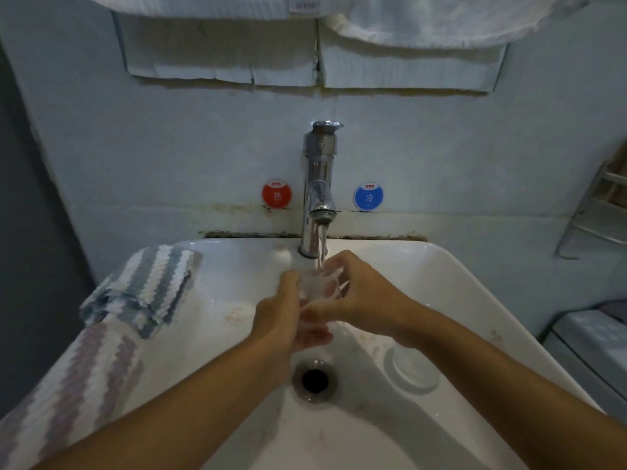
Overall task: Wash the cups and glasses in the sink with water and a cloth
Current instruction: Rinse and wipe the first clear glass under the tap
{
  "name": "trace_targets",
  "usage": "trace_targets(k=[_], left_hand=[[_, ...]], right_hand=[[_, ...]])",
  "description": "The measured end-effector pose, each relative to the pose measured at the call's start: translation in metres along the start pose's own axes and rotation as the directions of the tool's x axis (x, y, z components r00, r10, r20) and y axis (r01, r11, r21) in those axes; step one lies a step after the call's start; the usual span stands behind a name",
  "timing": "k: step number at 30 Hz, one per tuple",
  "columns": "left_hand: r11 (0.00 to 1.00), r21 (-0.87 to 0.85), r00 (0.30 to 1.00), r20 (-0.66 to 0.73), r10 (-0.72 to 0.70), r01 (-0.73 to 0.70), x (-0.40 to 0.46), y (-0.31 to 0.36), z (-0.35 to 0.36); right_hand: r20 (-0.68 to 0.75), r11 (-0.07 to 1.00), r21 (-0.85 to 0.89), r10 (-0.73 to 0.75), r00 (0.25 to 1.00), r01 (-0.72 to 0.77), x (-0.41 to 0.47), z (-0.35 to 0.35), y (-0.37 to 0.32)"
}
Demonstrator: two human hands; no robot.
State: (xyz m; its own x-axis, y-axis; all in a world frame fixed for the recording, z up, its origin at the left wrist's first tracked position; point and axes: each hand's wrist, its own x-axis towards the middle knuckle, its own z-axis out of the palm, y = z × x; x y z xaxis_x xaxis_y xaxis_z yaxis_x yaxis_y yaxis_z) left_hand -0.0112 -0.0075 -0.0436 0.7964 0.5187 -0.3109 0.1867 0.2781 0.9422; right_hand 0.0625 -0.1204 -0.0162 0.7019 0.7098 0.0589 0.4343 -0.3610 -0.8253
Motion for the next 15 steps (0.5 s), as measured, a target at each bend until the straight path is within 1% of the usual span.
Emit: trace_targets(k=[2,7,12,15], left_hand=[[0.998,-0.046,0.999,-0.007,-0.038,0.038,0.0015,0.0011,-0.0014],[0.996,-0.072,0.999,0.013,-0.048,0.049,-0.0016,0.0008,-0.0024],[0.981,-0.155,0.993,0.024,-0.112,0.114,-0.0037,-0.0003,-0.0004],[0.965,-0.216,0.989,0.038,-0.145,0.15,-0.0019,0.0,-0.0008]], right_hand=[[-0.053,1.0,0.018,0.003,0.999,-0.002,0.0,0.0027,-0.0003],[-0.16,0.995,0.095,0.038,0.986,-0.023,0.0037,0.009,0.0053],[-0.185,0.985,0.173,0.053,0.981,-0.02,0.0032,0.0093,0.0072],[-0.141,0.987,0.159,0.035,0.989,-0.013,0.0041,0.007,0.0068]])
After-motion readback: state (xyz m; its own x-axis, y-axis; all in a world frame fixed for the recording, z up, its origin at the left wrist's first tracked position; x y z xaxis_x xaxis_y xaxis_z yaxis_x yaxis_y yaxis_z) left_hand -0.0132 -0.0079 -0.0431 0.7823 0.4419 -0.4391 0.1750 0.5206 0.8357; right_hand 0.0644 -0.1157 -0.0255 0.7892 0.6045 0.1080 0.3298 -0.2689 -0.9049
